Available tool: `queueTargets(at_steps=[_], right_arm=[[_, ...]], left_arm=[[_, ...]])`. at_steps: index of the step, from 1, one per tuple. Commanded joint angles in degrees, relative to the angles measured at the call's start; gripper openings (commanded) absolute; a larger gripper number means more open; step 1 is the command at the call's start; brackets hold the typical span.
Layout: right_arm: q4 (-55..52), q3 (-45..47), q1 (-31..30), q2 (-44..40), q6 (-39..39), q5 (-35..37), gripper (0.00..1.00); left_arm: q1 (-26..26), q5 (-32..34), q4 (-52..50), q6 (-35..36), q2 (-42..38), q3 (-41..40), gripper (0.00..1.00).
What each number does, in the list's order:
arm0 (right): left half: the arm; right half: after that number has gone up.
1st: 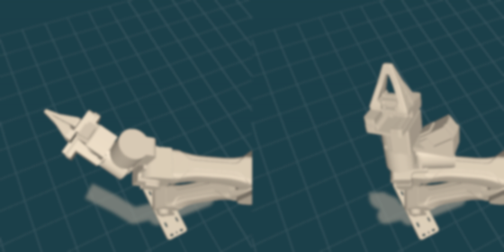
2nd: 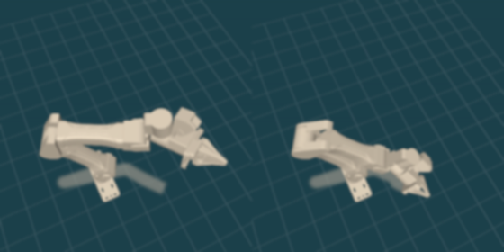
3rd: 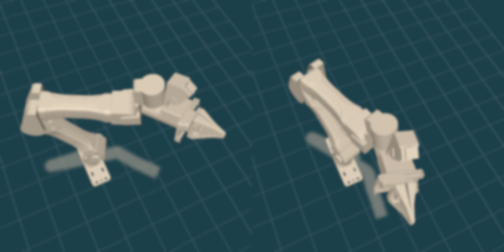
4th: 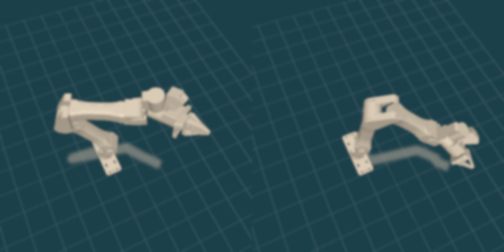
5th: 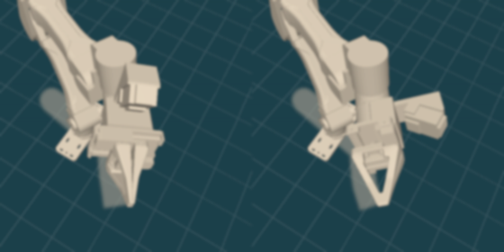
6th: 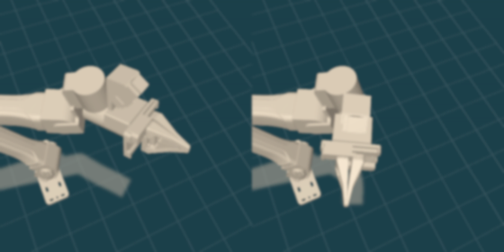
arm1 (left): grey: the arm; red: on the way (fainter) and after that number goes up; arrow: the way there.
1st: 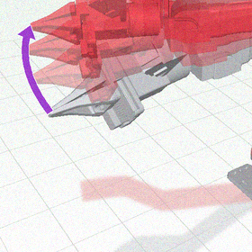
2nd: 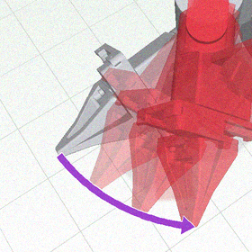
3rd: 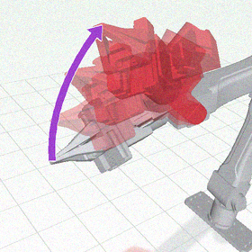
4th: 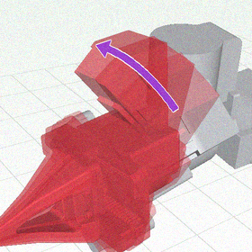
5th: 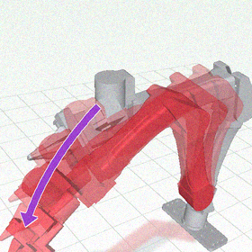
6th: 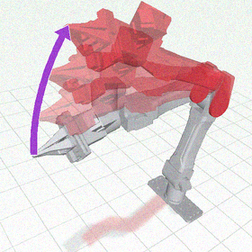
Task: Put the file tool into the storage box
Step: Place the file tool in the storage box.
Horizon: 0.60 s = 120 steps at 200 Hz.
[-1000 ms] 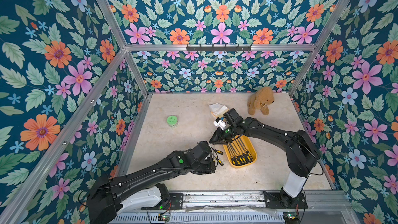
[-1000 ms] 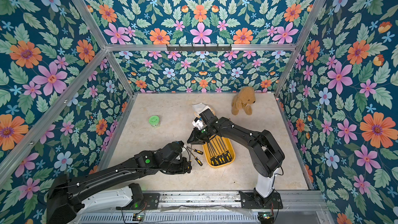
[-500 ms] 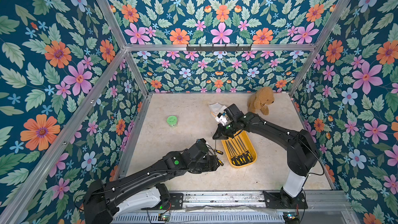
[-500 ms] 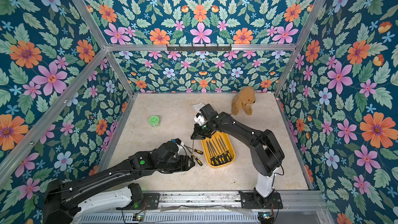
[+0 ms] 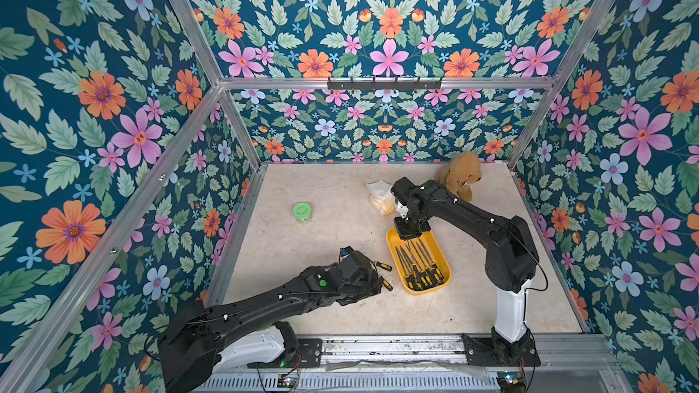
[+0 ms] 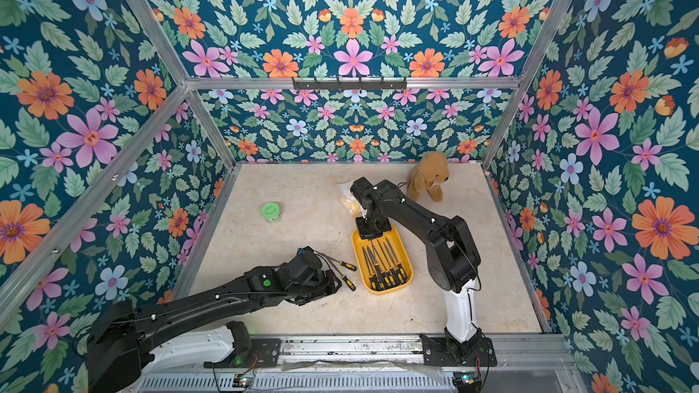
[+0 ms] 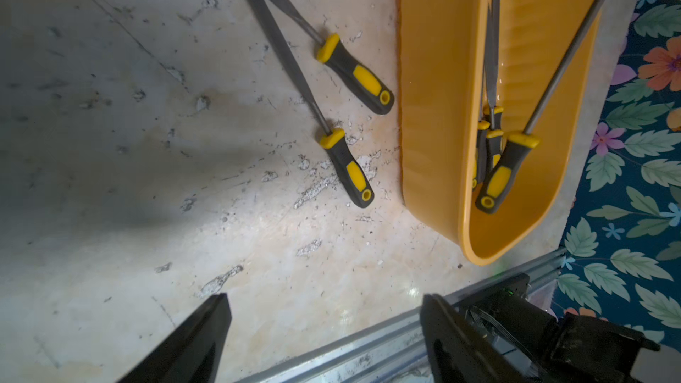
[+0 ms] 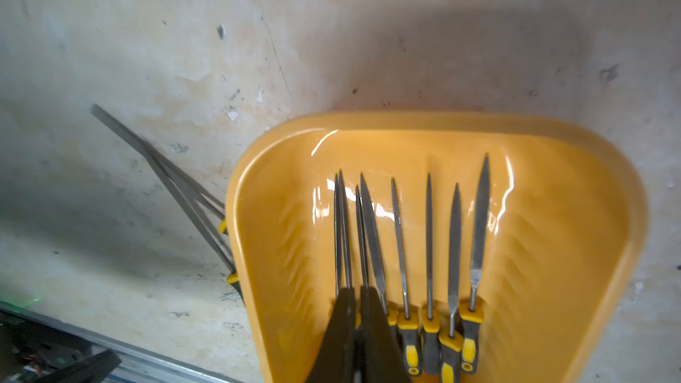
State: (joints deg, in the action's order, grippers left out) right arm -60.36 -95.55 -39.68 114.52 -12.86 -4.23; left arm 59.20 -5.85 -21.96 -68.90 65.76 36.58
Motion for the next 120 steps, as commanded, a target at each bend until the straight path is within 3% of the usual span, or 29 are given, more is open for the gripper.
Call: queueTargets(at_steps=[1,66,92,120], right_arm=[[-1.93,0.65,-0.95,1.37,2.01,3.44,0.0],[1.08,4.25,-1.45,3.02,1.97,3.34,0.0],[1.89,4.19,-1.45,3.08,1.61,2.74,0.24],[1.88,3.54,-0.44,1.82,0.39,2.94,0.34]], left_arm=[[-0.06,1.06,3.8,-1.49,2.16,0.6,0.87],[-0.05,1.6,7.29,-5.31,5.61,-0.81,0.85],[-0.05,1.02,6.9,-6.0,8.91,0.92,0.82],[-0.03,1.0,-0.87,-7.48,12.62,4.35,0.74]])
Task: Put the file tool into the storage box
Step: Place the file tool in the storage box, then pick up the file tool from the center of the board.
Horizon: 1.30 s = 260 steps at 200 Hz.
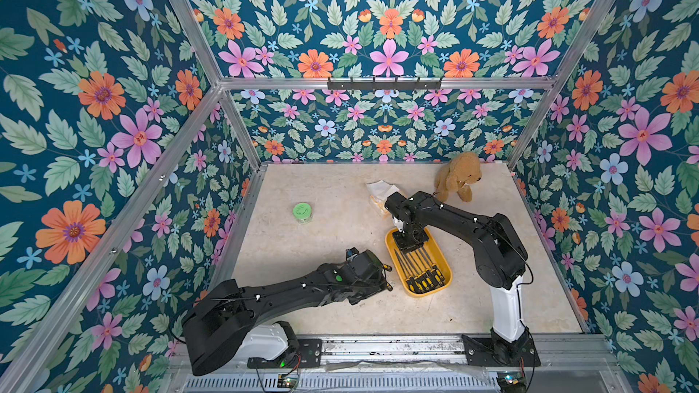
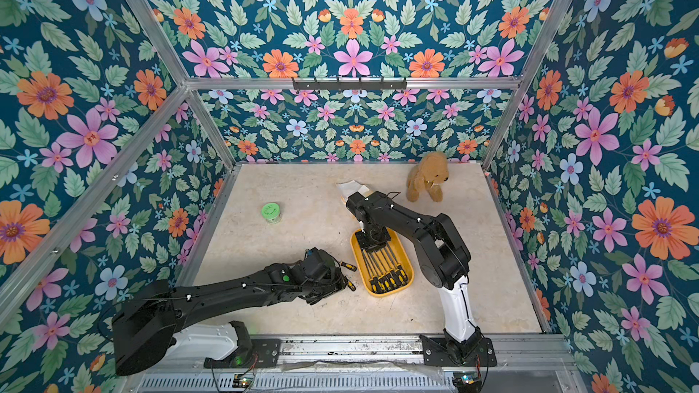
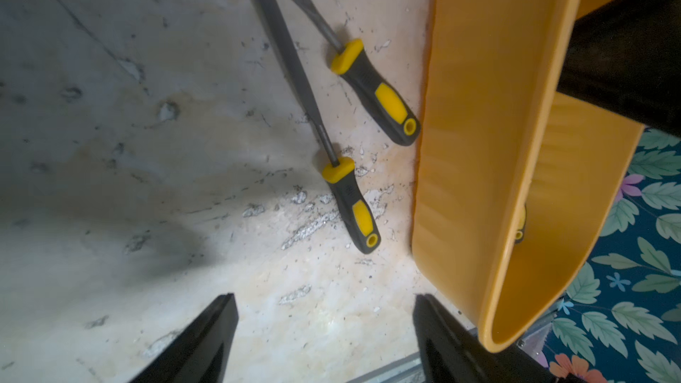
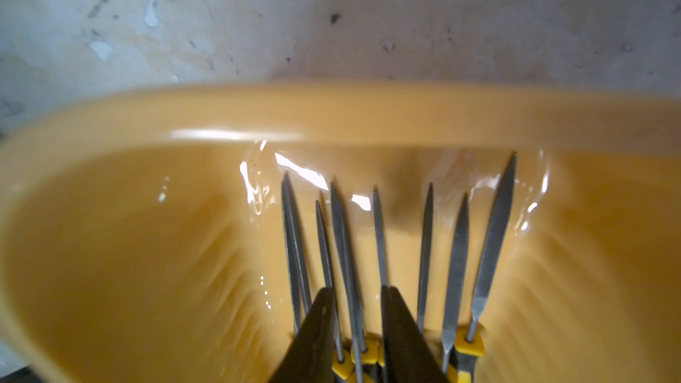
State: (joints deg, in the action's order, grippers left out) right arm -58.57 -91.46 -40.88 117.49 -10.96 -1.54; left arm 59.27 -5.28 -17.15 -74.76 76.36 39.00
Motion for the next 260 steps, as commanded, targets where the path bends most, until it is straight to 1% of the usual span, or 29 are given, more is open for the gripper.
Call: queueTargets(at_steps=[1,35,52,60,89,109,131,141,154,184,198,207,234,244,260], right_arm=[[0.11,-0.6,0.83,-1.27,-1.56,0.24,0.34],[-0.64,-2.66,2.43,-3.06,-2.05,0.13,0.35],[-1.28,-3.64,2.43,-3.4,-1.98,0.31,0.35],[-1.42,-3.87,2.46,-3.61,-2.02,0.31,0.35],[-0.01,-1.73,2.48,-5.14,-2.57,-0.25,0.34],[1.0,0.42,2.3,-6.16,-2.49,-0.41,0.34],[1.74,2.69,2.3,-7.52,-2.36,-0.22,0.33],[2.18,3.66,2.32,-8.13,-2.23,-0.22,0.33],[2.62,4.55,2.32,-8.74,-2.11,-0.08,0.33],[3.11,5.77,2.32,-9.86,-2.05,0.05,0.32],[3.22,5.77,2.3,-10.05,-1.83,0.13,0.32],[3.37,5.57,2.31,-9.98,-1.7,0.16,0.32],[3.12,4.07,2.3,-9.15,-1.61,0.09,0.32],[3.01,3.17,2.31,-8.98,-1.69,-0.61,0.31],[4.13,2.12,2.35,-9.64,-1.89,-4.48,0.31]], left_arm=[[-0.1,0.39,-5.87,-1.71,2.07,1.98,0.74],[-0.1,1.59,-10.21,-2.42,5.78,5.48,0.71],[-0.1,1.5,-12.29,-2.65,8.89,8.37,0.69],[-0.11,2.51,-14.57,-3.22,10.15,10.18,0.68],[0.02,4.13,-15.94,-3.86,12.06,14.28,0.68],[-0.07,2.96,-17.04,-2.82,16.32,17.51,0.68],[-0.07,0.72,-16.52,-1.74,20.21,19.26,0.63],[-0.02,0.3,-16.27,-1.75,20.96,19.18,0.58],[-0.11,0.05,-15.92,-1.61,21.74,18.93,0.55],[-0.2,-1.9,-13.45,-1.46,22.74,16.87,0.31],[-0.35,-2.17,-13.1,-1.58,21.45,15.39,0.23],[-0.67,-2.54,-13.5,-1.28,20.07,14.33,0.18],[-1.69,-2.94,-15.42,0.52,13.41,9.35,0.07],[-1.94,-3.39,-16.09,1.23,9.86,7.75,0.05],[-2.12,-4.33,-17.9,4.53,4.66,7.19,0.04]])
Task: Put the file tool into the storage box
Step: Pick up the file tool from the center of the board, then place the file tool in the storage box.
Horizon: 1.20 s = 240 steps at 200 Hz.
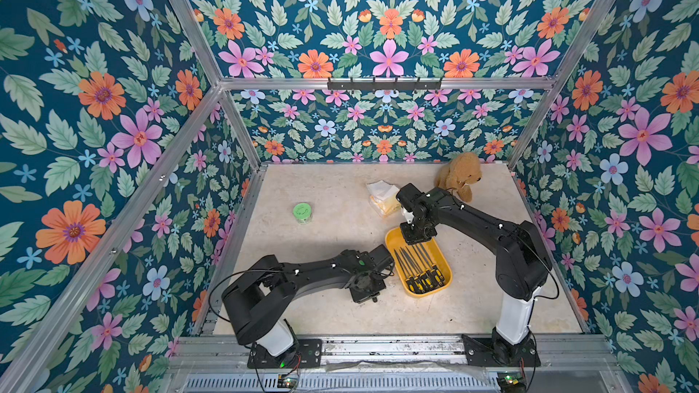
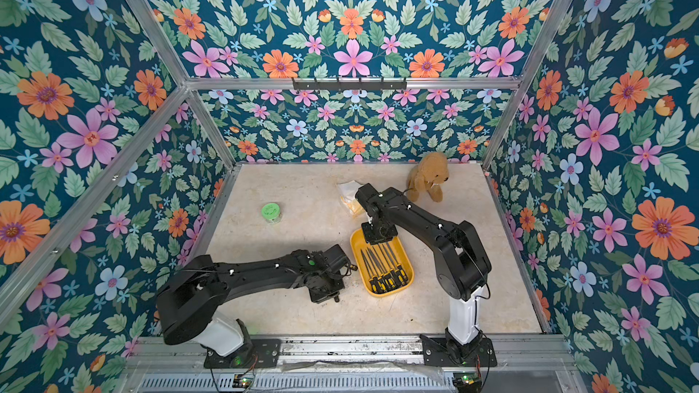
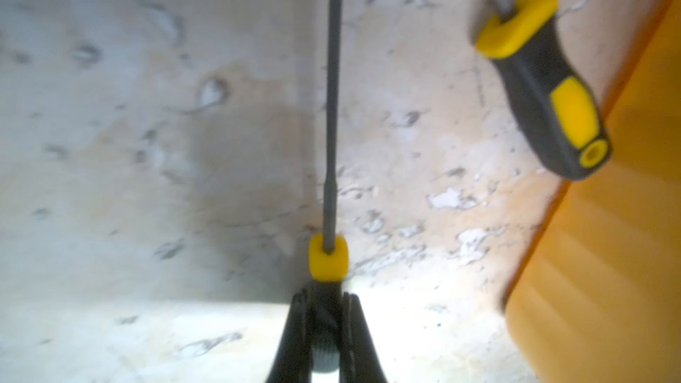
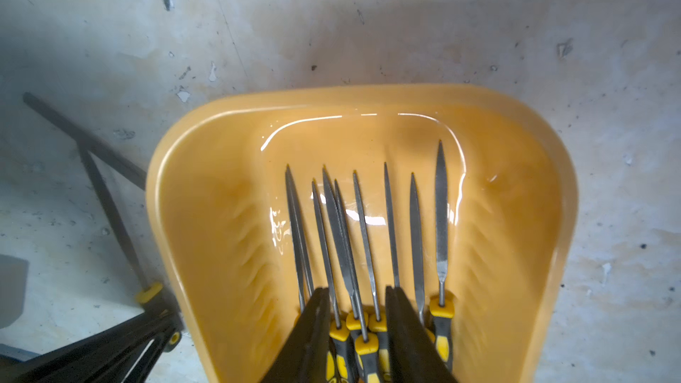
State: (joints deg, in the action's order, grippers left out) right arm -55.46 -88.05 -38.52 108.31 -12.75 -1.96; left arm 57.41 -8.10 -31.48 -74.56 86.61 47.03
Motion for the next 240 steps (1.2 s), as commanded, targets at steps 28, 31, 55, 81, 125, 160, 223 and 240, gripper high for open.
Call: queueTargets(at_steps=[28,31,55,81,125,160,223,240], right_arm=[[6.78,-0.84,-0.06,-2.89,-3.56,-17.08,0.36],[7.75,-0.5,-0.04,-3.01,-4.18,-19.1,0.36],[17.56,4.64,-0.18,-5.04,-9.53,-31.12,0.4],[24.59,9.54,-0.37,-6.74,-14.26,-34.8,0.45],[28.89,12.77,-2.64,-6.93,-16.53,-36.34,0.45],[30.78,14.47,-4.18,-6.45,-17.73,-36.91,0.45],[31.54,14.41,-4.85,-3.69,-18.36,-36.17,0.23],[30.72,13.3,-4.82,-3.7,-17.64,-36.03,0.0]], left_arm=[[-0.17,-5.39,-3.8,13.02,-14.24,-0.47,0.02],[-0.15,-6.0,-3.38,13.61,-15.14,-0.59,0.03],[-0.32,-9.96,-1.04,16.37,-19.72,-1.67,0.03],[-0.37,-9.87,-1.76,16.43,-20.58,-2.62,0.02],[-0.39,-10.12,0.63,16.28,-19.84,-2.56,0.01],[-0.37,-10.79,1.3,16.63,-18.82,-2.46,0.01],[-0.37,-13.61,4.95,16.68,-20.27,-3.0,0.0],[-0.41,-14.4,5.78,16.82,-21.23,-3.41,0.04]])
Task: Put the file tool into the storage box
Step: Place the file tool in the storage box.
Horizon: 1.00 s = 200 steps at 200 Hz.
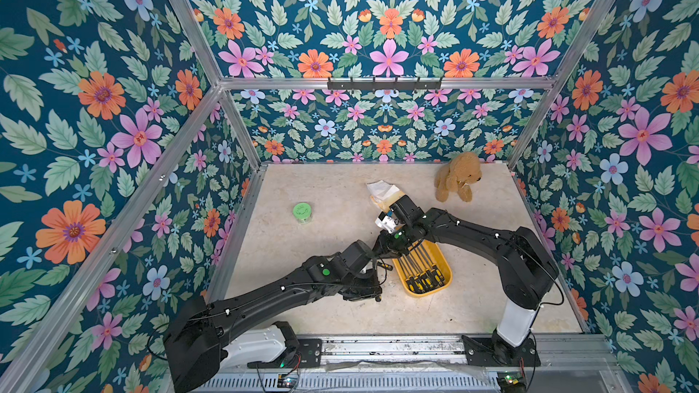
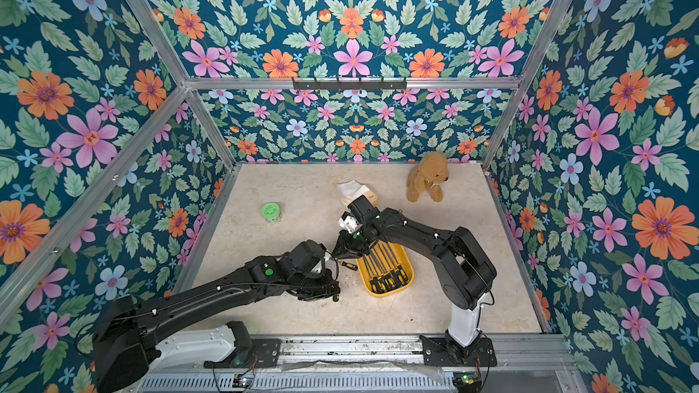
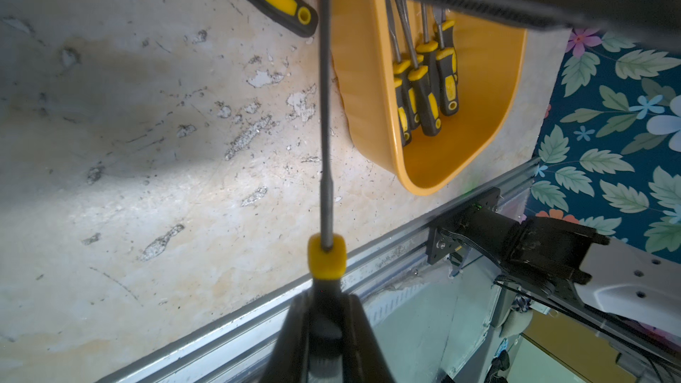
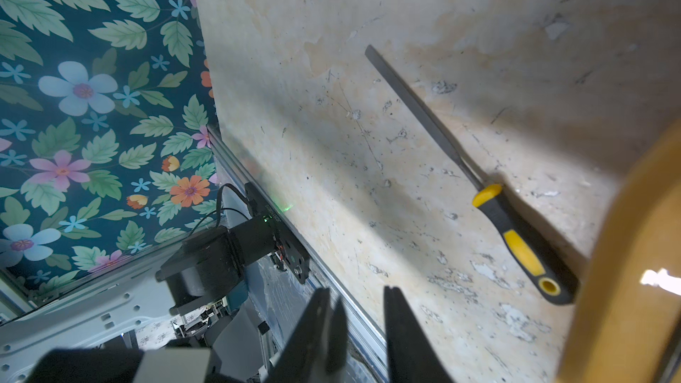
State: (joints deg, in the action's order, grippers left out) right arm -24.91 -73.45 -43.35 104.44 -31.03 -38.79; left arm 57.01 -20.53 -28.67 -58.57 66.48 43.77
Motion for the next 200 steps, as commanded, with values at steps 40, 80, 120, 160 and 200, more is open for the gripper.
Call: queueTargets(at_steps=[40,80,120,160,200], right_arm=[[-7.63,-3.47,1.06,-2.32,5.49,3.52,0.0],[-28.23,-12.43,5.11,-3.4,12.83,23.94,0.0],[-39.77,-17.81,5.13,1.03,17.92,41.87,0.0],[-38.3,-16.99,3.12,6.47,19.86,45.42,0.0],[-34.93,-16.1,0.49,9.68,19.3,44.69,0.0]], left_arm=[[-1.29,-1.33,4.74,0.22,-5.27,-0.85,0.66],[-10.22,-0.03,6.93,-4.09,-9.75,-2.57,0.97],[-12.27,4.59,7.77,-5.04,-4.26,-0.66,0.99],[-12.28,6.87,9.78,-8.54,4.21,0.17,0.99],[-12.1,8.4,14.01,-14.92,8.22,-1.34,0.99]])
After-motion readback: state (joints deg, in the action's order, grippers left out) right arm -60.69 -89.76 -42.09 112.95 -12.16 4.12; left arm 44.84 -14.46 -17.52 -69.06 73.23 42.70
